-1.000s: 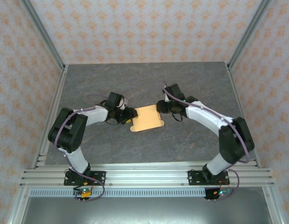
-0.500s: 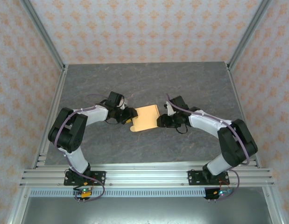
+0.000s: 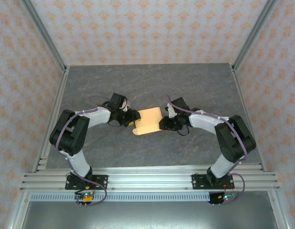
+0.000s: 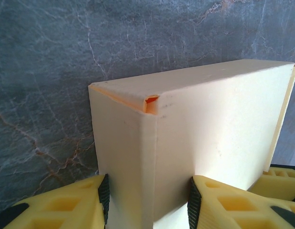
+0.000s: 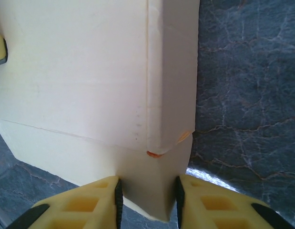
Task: Fold the paper box
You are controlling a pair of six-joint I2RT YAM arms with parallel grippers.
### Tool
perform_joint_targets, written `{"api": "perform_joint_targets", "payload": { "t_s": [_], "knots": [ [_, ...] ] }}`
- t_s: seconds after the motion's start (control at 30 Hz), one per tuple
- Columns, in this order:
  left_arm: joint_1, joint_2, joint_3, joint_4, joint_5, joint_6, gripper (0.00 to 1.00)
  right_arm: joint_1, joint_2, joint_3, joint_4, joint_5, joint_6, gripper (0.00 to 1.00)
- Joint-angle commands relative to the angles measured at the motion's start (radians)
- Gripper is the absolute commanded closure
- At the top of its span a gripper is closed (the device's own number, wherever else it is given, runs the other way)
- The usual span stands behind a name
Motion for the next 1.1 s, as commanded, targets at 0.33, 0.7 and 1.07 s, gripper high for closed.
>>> {"api": "perform_joint_targets", "payload": {
  "t_s": [0.33,0.7,1.07],
  "knots": [
    [-0.004,0.099,-0.013,-0.239,-0.112,0.048,0.56,-0.042,-0.144,0.028,-0.066,0.171,-0.073,0.4],
    [0.025,0.095,-0.053,-0.117,0.056,0.063,0.57,-0.206,0.083,0.084,0.185,-0.227,0.25,0.24],
    [0.059,0.139,-0.197,0.235,0.253,-0.015,0.6,-0.223,0.217,0.109,0.29,-0.452,0.325,0.23]
  ]
}}
